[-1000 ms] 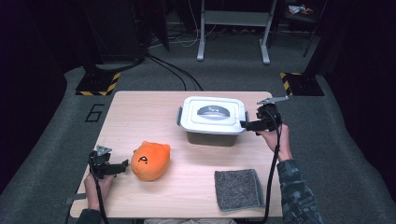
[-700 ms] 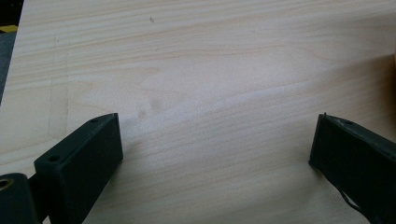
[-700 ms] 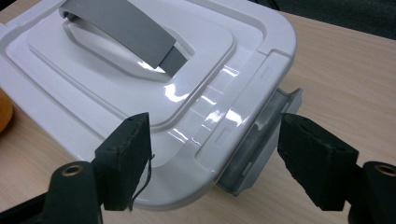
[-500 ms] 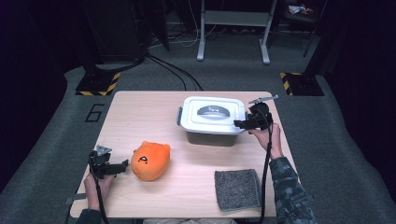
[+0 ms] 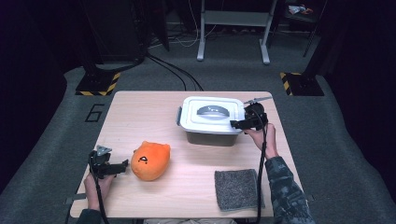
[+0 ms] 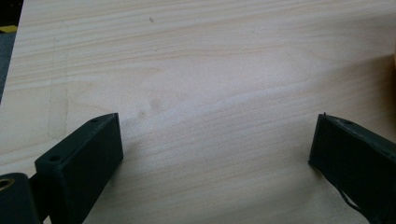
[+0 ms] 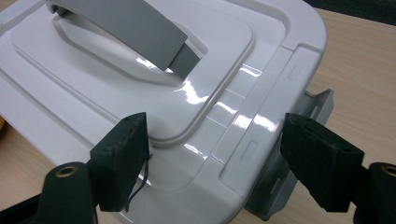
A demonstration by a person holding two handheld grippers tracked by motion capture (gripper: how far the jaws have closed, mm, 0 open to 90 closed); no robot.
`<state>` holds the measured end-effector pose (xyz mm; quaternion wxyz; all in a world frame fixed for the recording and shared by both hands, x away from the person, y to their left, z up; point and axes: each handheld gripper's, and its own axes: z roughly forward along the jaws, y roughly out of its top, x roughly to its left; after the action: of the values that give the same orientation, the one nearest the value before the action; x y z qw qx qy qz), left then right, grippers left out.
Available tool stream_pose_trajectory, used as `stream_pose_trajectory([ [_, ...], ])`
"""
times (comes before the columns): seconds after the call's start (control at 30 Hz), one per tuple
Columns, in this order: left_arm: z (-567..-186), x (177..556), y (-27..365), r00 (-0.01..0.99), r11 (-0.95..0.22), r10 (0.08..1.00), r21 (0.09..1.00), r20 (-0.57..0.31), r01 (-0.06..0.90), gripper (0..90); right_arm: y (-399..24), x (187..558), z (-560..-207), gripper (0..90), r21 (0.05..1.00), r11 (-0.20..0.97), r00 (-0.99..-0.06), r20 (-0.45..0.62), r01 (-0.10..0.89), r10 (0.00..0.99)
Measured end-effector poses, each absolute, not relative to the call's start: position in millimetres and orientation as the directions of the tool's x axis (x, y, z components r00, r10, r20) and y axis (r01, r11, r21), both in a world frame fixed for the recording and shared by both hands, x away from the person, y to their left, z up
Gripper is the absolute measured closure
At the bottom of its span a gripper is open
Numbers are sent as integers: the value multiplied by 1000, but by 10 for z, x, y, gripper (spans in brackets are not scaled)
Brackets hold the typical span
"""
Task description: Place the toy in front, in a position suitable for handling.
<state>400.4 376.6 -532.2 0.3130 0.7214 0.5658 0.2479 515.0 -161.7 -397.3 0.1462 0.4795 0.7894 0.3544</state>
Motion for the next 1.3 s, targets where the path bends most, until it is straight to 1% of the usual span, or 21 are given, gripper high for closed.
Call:
stream_pose_trajectory([
  [0.6, -5322, 4004, 3766, 237, -163, 972, 732, 3, 661, 23, -1439, 5201, -3961, 244, 697, 284, -478, 95, 658, 873],
  [0.93, -5322, 4004, 3767, 238, -165, 971, 732, 4, 661, 23, -1317, 5233, -3963, 255, 698, 253, -450, 110, 669, 886],
  [1.3, -5322, 4004, 3767, 238, -165, 971, 732, 4, 661, 24, -1199, 5300, -3967, 262, 704, 248, -445, 107, 666, 889],
])
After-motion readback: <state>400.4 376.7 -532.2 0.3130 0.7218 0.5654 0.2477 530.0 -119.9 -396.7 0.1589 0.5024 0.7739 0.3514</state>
